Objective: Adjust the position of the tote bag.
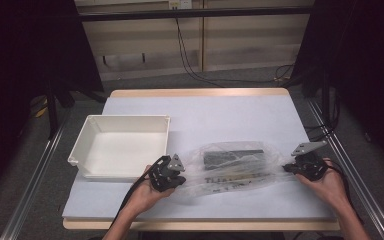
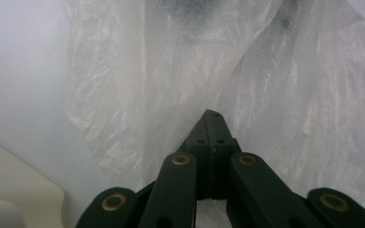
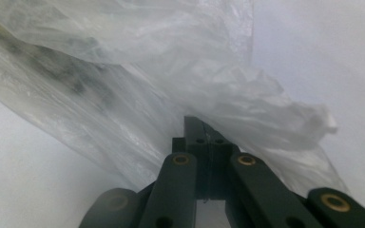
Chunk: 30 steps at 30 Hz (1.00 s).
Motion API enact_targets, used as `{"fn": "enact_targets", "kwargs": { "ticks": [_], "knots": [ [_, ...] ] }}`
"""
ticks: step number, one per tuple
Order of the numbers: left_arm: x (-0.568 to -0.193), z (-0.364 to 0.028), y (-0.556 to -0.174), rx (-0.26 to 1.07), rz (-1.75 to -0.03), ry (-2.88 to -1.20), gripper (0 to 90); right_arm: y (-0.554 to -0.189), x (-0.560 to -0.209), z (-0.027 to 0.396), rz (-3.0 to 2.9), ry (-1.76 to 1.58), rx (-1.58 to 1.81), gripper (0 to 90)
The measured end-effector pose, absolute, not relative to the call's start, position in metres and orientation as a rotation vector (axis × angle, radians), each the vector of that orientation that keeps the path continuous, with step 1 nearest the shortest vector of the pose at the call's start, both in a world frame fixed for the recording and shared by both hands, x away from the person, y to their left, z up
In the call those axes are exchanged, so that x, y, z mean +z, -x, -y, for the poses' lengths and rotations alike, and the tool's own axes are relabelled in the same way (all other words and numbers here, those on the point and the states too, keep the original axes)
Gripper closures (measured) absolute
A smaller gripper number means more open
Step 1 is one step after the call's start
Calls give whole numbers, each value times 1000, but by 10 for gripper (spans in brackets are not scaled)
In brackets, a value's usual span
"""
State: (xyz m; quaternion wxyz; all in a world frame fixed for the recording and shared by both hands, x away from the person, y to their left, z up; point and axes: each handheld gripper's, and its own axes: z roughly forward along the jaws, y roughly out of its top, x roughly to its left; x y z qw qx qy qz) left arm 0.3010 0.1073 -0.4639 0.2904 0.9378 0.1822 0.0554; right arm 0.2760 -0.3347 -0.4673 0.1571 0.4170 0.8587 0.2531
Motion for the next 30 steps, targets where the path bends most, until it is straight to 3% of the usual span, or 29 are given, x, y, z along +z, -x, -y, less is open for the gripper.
{"fn": "enact_targets", "kwargs": {
  "ticks": [16,19,30],
  "knots": [
    [-464,-116,-299,164,-519,-2481,900,-272,-466,334,-2426,-1184,666,900],
    [-462,-115,-300,111,-485,-2452,900,-273,-466,338,-2417,-1188,764,900],
    [-441,-98,-291,115,-432,-2348,900,-260,-440,318,-2397,-1061,1064,900]
  ]
}}
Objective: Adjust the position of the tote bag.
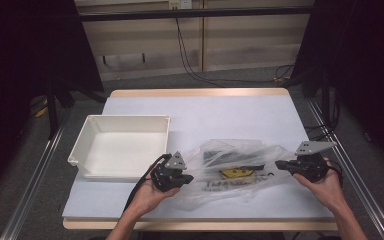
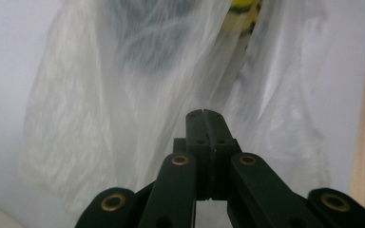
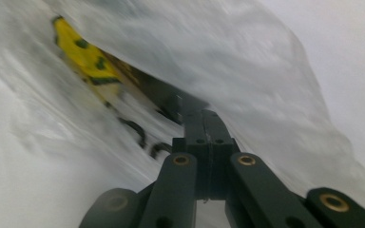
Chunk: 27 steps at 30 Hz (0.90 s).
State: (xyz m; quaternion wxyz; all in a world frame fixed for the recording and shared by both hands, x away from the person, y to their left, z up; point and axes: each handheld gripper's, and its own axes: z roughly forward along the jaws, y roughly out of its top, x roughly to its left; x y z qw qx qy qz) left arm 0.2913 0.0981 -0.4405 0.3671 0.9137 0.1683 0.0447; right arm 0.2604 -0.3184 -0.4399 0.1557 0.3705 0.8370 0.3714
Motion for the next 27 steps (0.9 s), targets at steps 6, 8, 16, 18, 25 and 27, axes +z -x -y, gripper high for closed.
{"fn": "enact_targets", "kwargs": {
  "ticks": [6,8,16,18,25,27],
  "knots": [
    [-427,-89,-286,101,-380,-2307,900,-258,-437,302,-2426,-995,1145,900],
    [-421,-73,-286,91,-337,-2322,900,-258,-436,288,-2455,-955,1178,900],
    [-409,-32,-306,74,-286,-2340,900,-266,-444,256,-2552,-874,1139,900],
    [-407,-26,-311,75,-268,-2347,900,-270,-443,256,-2534,-878,1155,900],
    [-401,-5,-322,44,-249,-2341,899,-285,-426,256,-2456,-879,1226,900],
    [-400,3,-325,30,-232,-2346,898,-292,-425,251,-2451,-875,1212,900]
  ]
}}
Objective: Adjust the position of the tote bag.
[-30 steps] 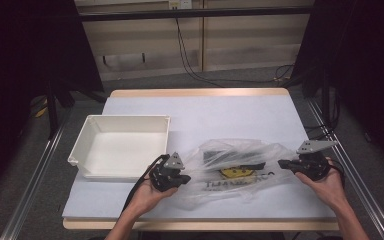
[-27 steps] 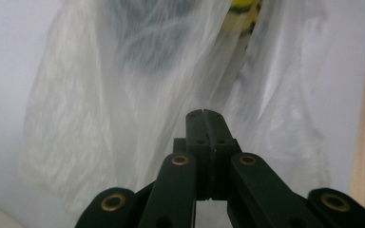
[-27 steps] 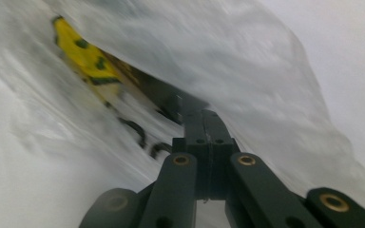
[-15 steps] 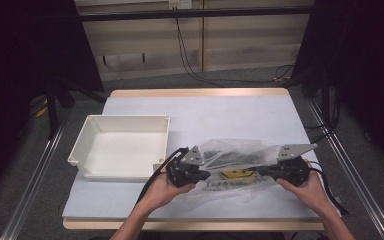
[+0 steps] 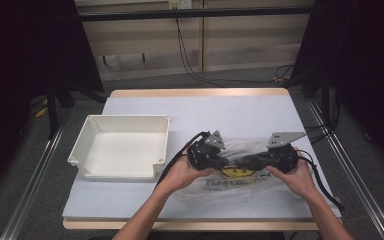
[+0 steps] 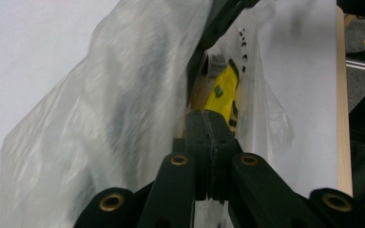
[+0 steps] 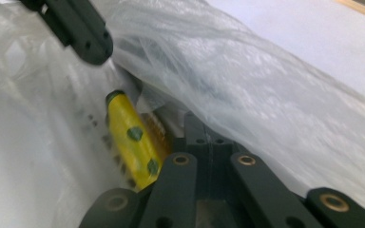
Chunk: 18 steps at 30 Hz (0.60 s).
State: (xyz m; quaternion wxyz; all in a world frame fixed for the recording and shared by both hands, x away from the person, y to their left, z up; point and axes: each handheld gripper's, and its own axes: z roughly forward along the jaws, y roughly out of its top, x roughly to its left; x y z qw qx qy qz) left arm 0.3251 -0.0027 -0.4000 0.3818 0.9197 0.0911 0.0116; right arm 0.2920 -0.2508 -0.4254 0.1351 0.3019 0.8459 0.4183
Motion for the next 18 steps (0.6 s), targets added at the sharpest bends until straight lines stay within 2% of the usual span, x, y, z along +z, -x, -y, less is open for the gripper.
{"fn": "enact_targets", "kwargs": {
  "ticks": [7,12,18],
  "knots": [
    [-401,24,-338,33,-223,-2408,895,-305,-429,239,-2442,-883,1248,900],
    [-405,27,-365,59,-303,-2441,896,-296,-432,233,-2481,-846,1245,900],
    [-409,30,-374,76,-345,-2452,897,-286,-442,221,-2553,-805,1223,900]
  ]
}}
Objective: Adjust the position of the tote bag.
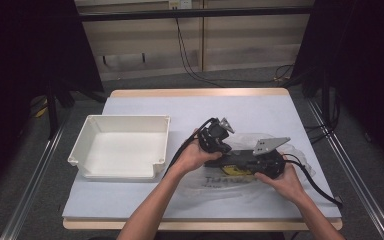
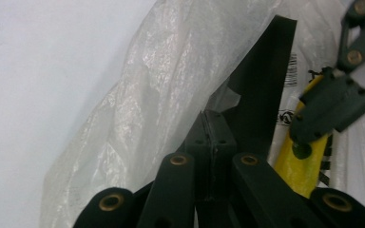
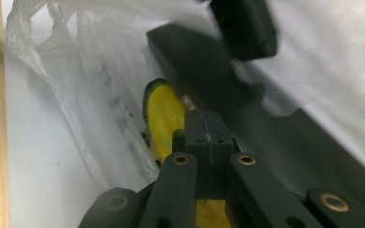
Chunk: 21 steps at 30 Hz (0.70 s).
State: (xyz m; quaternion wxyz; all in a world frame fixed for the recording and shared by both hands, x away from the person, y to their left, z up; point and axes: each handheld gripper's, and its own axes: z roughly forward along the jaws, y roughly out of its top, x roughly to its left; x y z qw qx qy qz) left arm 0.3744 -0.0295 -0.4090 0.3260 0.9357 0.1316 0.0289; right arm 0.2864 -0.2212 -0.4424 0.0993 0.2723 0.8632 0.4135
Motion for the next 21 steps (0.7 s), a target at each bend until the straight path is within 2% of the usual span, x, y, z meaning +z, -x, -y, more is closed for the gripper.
{"fn": "enact_targets", "kwargs": {
  "ticks": [12,21],
  "knots": [
    [-430,33,-412,83,-459,-2522,900,-279,-471,209,-2654,-800,1129,900],
    [-454,37,-429,20,-555,-2560,900,-265,-476,207,-2684,-781,1129,900]
  ]
}}
